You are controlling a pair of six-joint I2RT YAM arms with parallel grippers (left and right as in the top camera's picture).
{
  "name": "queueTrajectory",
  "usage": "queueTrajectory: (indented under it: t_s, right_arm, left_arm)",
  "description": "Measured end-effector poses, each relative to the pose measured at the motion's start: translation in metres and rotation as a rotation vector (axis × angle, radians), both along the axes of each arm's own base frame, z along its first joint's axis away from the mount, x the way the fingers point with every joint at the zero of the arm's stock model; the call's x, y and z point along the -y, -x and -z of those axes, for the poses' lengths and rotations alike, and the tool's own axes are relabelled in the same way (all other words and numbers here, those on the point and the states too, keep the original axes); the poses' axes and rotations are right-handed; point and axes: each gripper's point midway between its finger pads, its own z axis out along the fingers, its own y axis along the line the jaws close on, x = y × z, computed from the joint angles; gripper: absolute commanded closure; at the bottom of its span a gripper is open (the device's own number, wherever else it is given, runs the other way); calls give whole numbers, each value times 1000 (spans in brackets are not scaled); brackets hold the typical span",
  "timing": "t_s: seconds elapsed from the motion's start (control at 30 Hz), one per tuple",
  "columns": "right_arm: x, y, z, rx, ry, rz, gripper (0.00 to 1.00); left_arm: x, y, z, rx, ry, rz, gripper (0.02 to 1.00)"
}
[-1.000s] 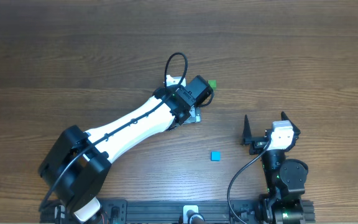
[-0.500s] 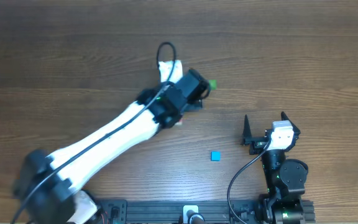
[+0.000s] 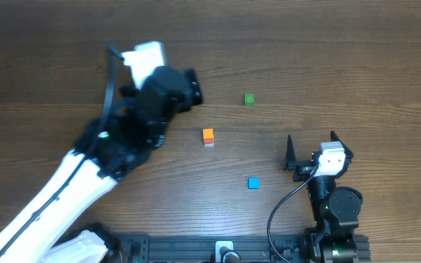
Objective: Stack Cubes
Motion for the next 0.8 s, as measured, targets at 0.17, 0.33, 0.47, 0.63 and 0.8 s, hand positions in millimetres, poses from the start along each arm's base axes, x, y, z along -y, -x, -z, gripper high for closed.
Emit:
queueTrajectory:
  t_s: [0.17, 0.33, 0.47, 0.63, 0.8]
  right_arm:
    - [0, 0, 0, 0, 0, 0, 9]
    - [0, 0, 0, 0, 1, 0, 9]
    - [0, 0, 0, 0, 1, 0, 9]
    - [0, 0, 0, 0, 0, 0, 9]
    - [0, 0, 0, 0, 0, 0, 7]
  left_arm:
    - [-54, -3, -46, 126, 31, -68, 20]
    - [-116, 12, -85, 263, 14, -143, 20]
    - [-144, 33, -92, 353, -24, -171, 20]
    - [-150, 48, -80, 498, -59, -102, 20]
    - [-143, 61, -36, 580, -120, 6, 20]
